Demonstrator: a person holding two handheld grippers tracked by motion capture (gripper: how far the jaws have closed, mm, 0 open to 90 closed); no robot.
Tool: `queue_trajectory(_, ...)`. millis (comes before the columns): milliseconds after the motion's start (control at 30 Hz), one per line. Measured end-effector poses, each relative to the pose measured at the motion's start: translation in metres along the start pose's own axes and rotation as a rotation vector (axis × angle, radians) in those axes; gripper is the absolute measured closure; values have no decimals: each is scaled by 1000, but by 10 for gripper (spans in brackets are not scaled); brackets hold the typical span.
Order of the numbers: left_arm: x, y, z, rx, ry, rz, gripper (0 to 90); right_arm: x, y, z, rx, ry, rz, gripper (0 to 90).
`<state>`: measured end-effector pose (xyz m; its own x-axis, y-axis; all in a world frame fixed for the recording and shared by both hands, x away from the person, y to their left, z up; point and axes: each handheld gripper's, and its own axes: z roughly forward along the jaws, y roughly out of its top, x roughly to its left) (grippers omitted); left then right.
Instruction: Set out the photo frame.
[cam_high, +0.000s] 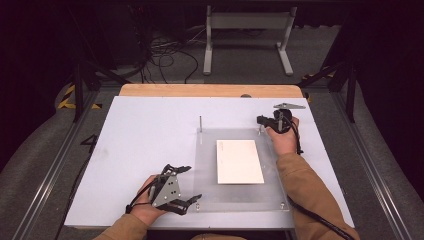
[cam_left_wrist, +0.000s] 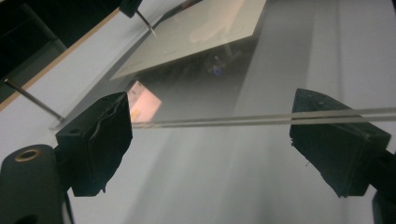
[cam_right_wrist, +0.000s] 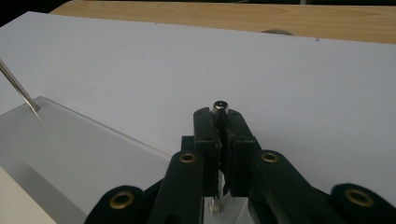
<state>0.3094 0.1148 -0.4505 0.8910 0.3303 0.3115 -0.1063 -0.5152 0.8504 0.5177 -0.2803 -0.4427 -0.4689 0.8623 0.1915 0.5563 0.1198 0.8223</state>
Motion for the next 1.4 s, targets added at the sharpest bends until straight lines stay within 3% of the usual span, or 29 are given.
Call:
queue_trajectory(233, -5, 6, 11, -11, -23, 31, 159, -1, -1, 0, -2, 5, 1, 850)
queue_trajectory(367, -4, 7, 12, -23, -26, 30, 253, 0, -1, 0, -1, 3, 3, 850)
queue_trajectory(500, -2, 6, 12, -25, 0, 26, 346, -1, -1, 0, 2, 6, 5, 849)
queue_trajectory(567, -3, 6, 13, -31, 37, 41, 399, -1, 0, 0, 4, 12, 3, 849)
queue_trajectory(700, -2, 9, 11, -43, 68, 51, 479, 0, 1, -1, 13, 4, 3, 849)
queue_trajectory(967, -5, 10, 10, -47, 98, 80, 531, 1, 1, -1, 18, -2, -10, 846)
queue_trajectory(1100, -4, 10, 9, -52, 102, 72, 541, 2, 2, -2, 15, -5, -9, 840)
queue_trajectory(1233, -2, 10, 8, -62, 107, 58, 544, -1, 0, -6, -9, -10, -25, 736)
queue_trajectory(1400, -1, 12, 7, -71, 110, 36, 551, -3, -1, -25, -27, 26, -44, 623)
